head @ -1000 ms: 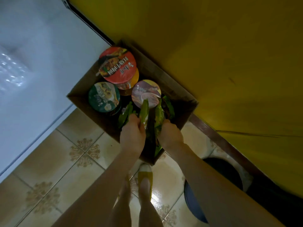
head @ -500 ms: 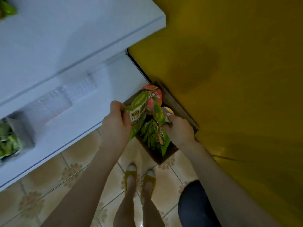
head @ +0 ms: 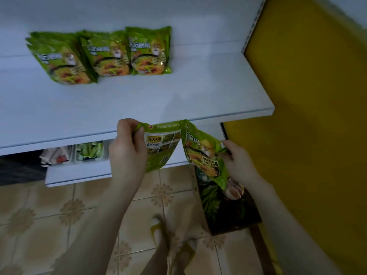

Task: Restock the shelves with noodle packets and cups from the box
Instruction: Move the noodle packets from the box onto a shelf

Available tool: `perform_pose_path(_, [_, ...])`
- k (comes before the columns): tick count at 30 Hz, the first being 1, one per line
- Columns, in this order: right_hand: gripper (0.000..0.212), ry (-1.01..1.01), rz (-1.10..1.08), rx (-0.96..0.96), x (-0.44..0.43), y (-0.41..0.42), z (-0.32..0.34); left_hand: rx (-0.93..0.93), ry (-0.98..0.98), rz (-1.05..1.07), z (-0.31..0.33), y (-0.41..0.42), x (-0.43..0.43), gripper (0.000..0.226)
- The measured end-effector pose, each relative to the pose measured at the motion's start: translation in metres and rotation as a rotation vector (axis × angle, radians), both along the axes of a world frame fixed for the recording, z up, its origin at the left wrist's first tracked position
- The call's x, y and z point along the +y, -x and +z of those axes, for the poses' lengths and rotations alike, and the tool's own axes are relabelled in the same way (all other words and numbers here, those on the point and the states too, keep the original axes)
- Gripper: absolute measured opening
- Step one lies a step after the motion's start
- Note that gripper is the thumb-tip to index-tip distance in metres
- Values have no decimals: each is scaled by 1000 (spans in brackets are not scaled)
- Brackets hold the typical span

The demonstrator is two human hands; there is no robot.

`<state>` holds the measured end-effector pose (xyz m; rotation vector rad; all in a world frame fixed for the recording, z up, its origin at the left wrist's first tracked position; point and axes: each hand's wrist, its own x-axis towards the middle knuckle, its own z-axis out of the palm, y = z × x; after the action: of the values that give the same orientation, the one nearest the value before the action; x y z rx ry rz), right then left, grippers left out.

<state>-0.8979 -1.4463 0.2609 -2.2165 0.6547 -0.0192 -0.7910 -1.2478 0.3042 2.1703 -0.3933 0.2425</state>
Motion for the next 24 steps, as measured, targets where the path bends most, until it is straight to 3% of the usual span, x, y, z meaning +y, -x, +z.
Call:
perform_pose_path(14, [22, 122, 245, -117, 61, -187, 42, -18, 66, 396, 44, -98, 125, 18])
perform_pose_path(24, [30, 63, 225, -189, 67, -284, 27, 61, 73, 562, 38, -130, 140, 19])
